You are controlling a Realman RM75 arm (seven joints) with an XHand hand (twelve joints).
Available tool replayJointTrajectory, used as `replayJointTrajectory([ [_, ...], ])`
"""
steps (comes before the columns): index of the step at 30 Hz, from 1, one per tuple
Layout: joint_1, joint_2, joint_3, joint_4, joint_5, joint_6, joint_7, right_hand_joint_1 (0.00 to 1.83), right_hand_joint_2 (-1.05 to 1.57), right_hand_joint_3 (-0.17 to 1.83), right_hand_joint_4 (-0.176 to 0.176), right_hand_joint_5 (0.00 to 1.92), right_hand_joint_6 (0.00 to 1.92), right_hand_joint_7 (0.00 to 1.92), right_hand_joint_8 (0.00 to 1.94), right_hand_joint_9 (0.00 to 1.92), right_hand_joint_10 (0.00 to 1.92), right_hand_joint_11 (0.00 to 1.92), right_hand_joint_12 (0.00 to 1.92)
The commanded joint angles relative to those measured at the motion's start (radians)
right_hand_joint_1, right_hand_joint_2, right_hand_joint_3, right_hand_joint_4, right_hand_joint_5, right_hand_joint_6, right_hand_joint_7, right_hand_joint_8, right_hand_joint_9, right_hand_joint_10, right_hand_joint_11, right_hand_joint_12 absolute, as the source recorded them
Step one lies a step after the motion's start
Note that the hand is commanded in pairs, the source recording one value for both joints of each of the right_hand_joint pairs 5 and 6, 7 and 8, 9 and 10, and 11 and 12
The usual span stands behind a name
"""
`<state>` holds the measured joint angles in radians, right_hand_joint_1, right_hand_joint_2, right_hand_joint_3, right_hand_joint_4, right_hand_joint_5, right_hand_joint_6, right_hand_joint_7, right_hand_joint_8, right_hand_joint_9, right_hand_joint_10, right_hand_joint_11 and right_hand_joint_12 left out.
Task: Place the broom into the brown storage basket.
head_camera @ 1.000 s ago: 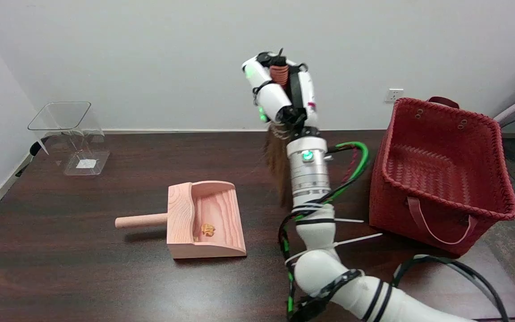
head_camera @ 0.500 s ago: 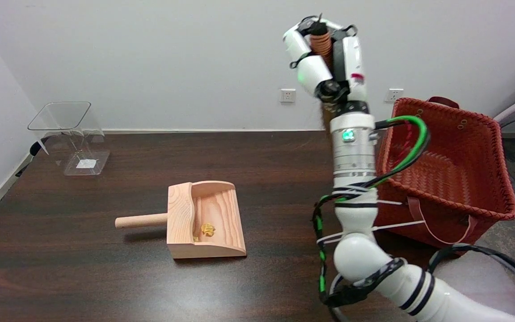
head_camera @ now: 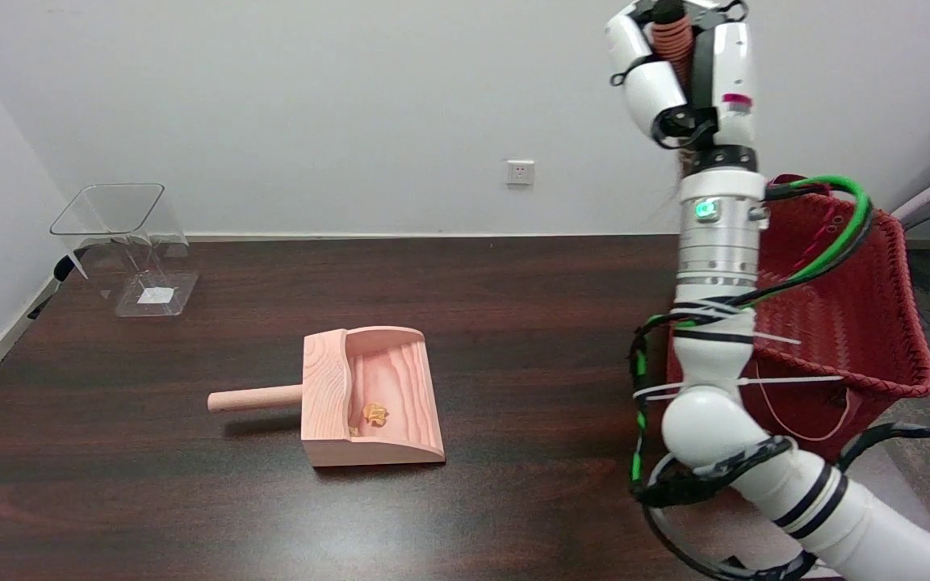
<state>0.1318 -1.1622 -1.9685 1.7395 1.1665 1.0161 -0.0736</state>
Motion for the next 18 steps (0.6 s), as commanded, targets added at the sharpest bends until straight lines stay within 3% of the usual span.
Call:
replayJointTrajectory([
  [1, -0.05, 0.12, 0.193, -0.081, 0.039, 0.002, 0.064, 0.85, 1.57, 0.67, 0.0, 1.92, 1.92, 1.92, 1.92, 1.92, 1.92, 1.92, 1.92],
  [18, -0.03, 0.137, 0.232, -0.375, 0.011, -0.01, 0.348, 0.83, 1.57, 0.74, 0.0, 1.92, 1.92, 1.92, 1.92, 1.92, 1.92, 1.92, 1.92],
])
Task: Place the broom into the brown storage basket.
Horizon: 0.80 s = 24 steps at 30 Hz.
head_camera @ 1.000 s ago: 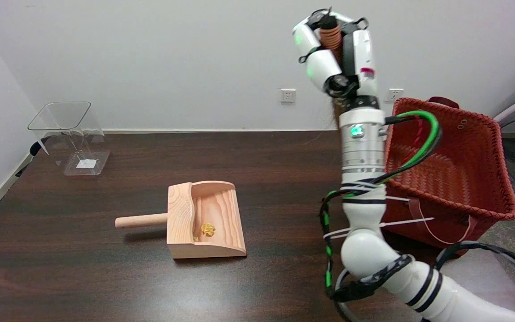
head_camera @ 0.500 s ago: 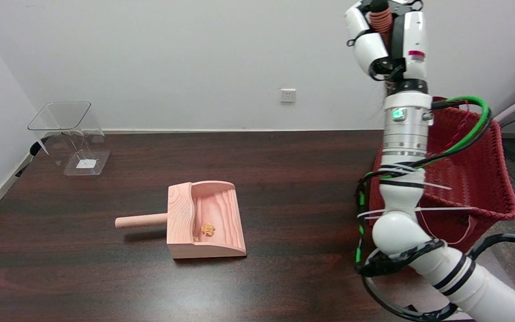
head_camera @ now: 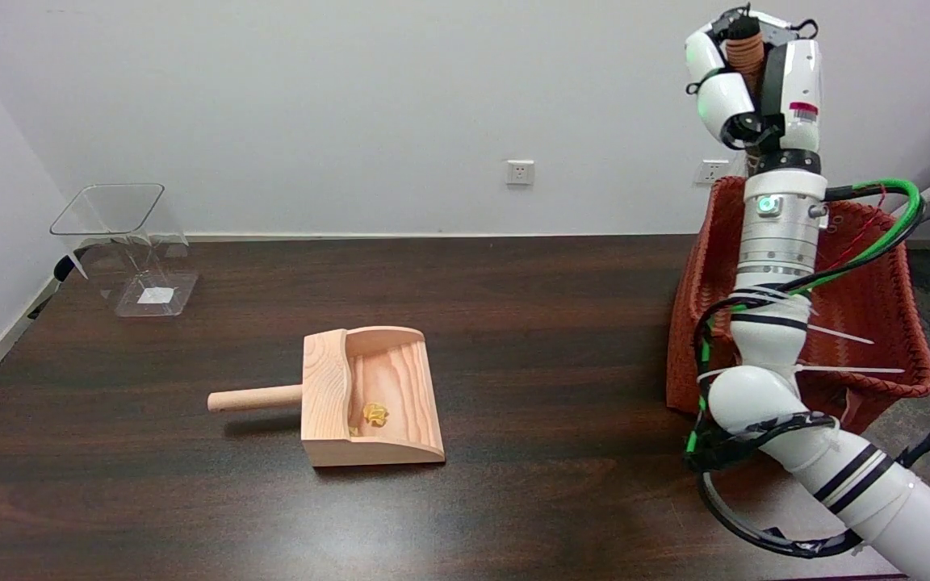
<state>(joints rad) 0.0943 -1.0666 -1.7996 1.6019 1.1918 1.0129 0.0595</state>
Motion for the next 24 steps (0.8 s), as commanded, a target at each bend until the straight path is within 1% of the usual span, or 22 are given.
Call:
replayJointTrajectory([
  [1, 0.008, 0.041, 0.062, -0.258, -0.021, -0.006, 0.23, 0.83, 1.57, 0.75, 0.0, 1.92, 1.92, 1.92, 1.92, 1.92, 1.92, 1.92, 1.92],
  [5, 0.017, 0.041, 0.05, -0.318, -0.023, 0.001, 0.291, 0.83, 1.57, 0.77, 0.0, 1.92, 1.92, 1.92, 1.92, 1.92, 1.92, 1.92, 1.92],
  [11, 0.035, 0.044, 0.0, -0.398, -0.023, 0.053, 0.302, 0.83, 1.57, 0.78, 0.0, 1.92, 1.92, 1.92, 1.92, 1.92, 1.92, 1.92, 1.92],
  [16, 0.043, 0.044, -0.035, -0.446, -0.016, 0.059, 0.319, 0.83, 1.57, 0.79, 0.0, 1.92, 1.92, 1.92, 1.92, 1.92, 1.92, 1.92, 1.92],
  [20, 0.056, 0.026, -0.059, -0.492, -0.021, 0.094, 0.363, 0.82, 1.57, 0.83, 0.0, 1.92, 1.92, 1.92, 1.92, 1.92, 1.92, 1.92, 1.92],
  [24, 0.059, 0.009, -0.074, -0.511, -0.021, 0.112, 0.372, 0.82, 1.57, 0.82, 0.0, 1.92, 1.92, 1.92, 1.92, 1.92, 1.92, 1.92, 1.92],
])
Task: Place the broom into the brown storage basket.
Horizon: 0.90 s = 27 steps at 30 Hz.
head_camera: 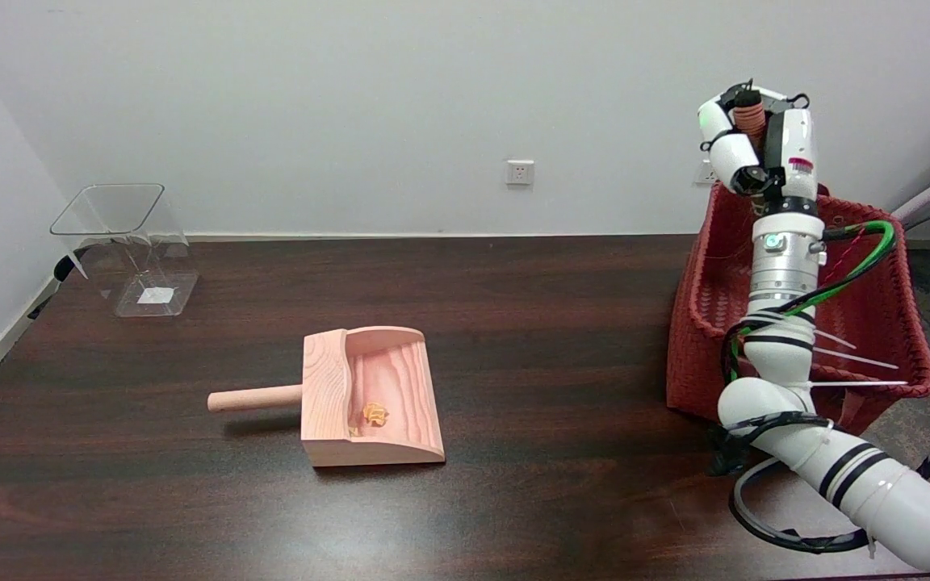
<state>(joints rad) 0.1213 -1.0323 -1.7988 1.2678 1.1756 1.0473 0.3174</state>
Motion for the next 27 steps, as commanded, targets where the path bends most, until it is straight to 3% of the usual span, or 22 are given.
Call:
replayJointTrajectory([
  [1, 0.032, -0.029, -0.081, -0.18, -0.004, 0.078, 0.114, 0.82, 1.57, 0.81, 0.0, 1.92, 1.92, 1.92, 1.92, 1.92, 1.92, 1.92, 1.92],
  [13, 0.113, -0.125, -0.165, -0.318, -0.007, 0.134, 0.186, 0.81, 1.57, 0.87, 0.0, 1.92, 1.92, 1.92, 1.92, 1.92, 1.92, 1.92, 1.92],
  [20, 0.142, -0.127, -0.186, -0.33, -0.008, 0.12, 0.188, 0.8, 1.57, 0.84, 0.0, 1.92, 1.92, 1.92, 1.92, 1.92, 1.92, 1.92, 1.92],
  [27, 0.142, -0.127, -0.187, -0.316, -0.008, 0.117, 0.179, 0.75, 1.57, 0.65, 0.0, 1.92, 1.92, 1.92, 1.92, 1.92, 1.92, 1.92, 1.92],
])
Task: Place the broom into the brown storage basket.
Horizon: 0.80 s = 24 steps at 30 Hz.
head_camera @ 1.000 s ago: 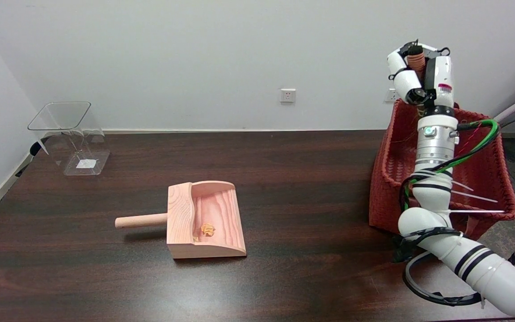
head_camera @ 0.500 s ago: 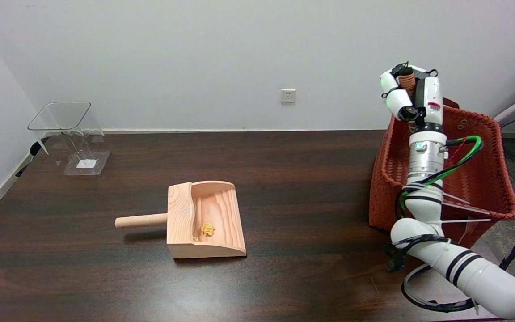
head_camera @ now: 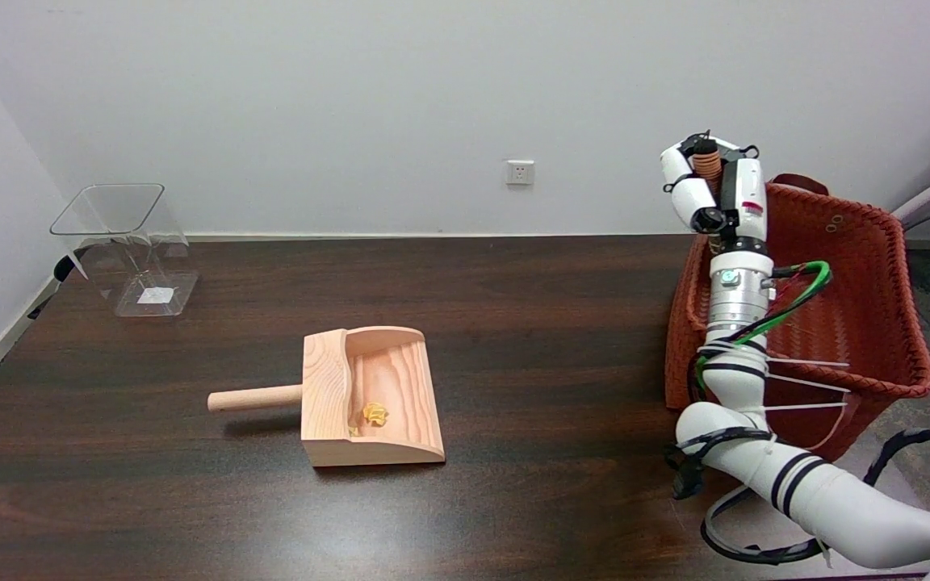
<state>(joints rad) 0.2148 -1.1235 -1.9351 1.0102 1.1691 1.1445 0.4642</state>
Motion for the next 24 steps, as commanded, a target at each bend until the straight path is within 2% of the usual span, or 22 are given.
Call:
replayJointTrajectory([
  [1, 0.049, -0.036, -0.051, -0.057, -0.001, 0.019, 0.033, 0.75, 1.57, 0.61, 0.0, 1.87, 1.87, 1.92, 1.92, 1.87, 1.87, 1.87, 1.87],
  [2, 0.047, -0.036, -0.051, -0.055, -0.001, 0.017, 0.033, 0.75, 1.57, 0.6, 0.0, 1.82, 1.82, 1.92, 1.92, 1.82, 1.82, 1.82, 1.82],
  [5, 0.042, -0.036, -0.051, -0.046, -0.001, 0.011, 0.031, 0.75, 1.55, 0.55, 0.0, 1.46, 1.46, 1.86, 1.86, 1.46, 1.46, 1.46, 1.46],
  [9, 0.036, -0.036, -0.041, -0.027, -0.001, 0.007, 0.017, 0.87, 1.24, 0.52, 0.0, 0.89, 0.89, 1.4, 1.4, 0.89, 0.89, 0.89, 0.89],
  [10, 0.035, -0.036, -0.04, -0.021, -0.001, 0.007, 0.004, 0.89, 1.2, 0.46, 0.0, 0.81, 0.81, 1.34, 1.34, 0.81, 0.81, 0.81, 0.81],
  [12, 0.029, -0.033, -0.038, 0.006, 0.011, 0.007, -0.052, 0.91, 1.07, 0.25, 0.0, 0.49, 0.49, 1.14, 1.14, 0.49, 0.49, 0.49, 0.49],
  [15, 0.014, -0.029, -0.026, 0.041, 0.019, -0.008, -0.092, 0.9, 0.95, -0.13, 0.0, 0.38, 0.38, 0.81, 0.81, 0.38, 0.38, 0.38, 0.38],
  [16, 0.012, -0.028, -0.02, 0.051, 0.022, -0.012, -0.097, 0.9, 0.93, -0.17, 0.0, 0.36, 0.36, 0.71, 0.71, 0.36, 0.36, 0.36, 0.36],
  [22, -0.044, -0.026, 0.05, 0.171, 0.025, -0.082, -0.212, 0.77, 0.88, -0.16, 0.0, 0.11, 0.11, 0.33, 0.33, 0.11, 0.11, 0.11, 0.11],
  [24, -0.067, -0.028, 0.072, 0.208, 0.036, -0.116, -0.24, 0.72, 0.86, 0.09, 0.0, 0.05, 0.05, 0.25, 0.25, 0.05, 0.05, 0.05, 0.05],
])
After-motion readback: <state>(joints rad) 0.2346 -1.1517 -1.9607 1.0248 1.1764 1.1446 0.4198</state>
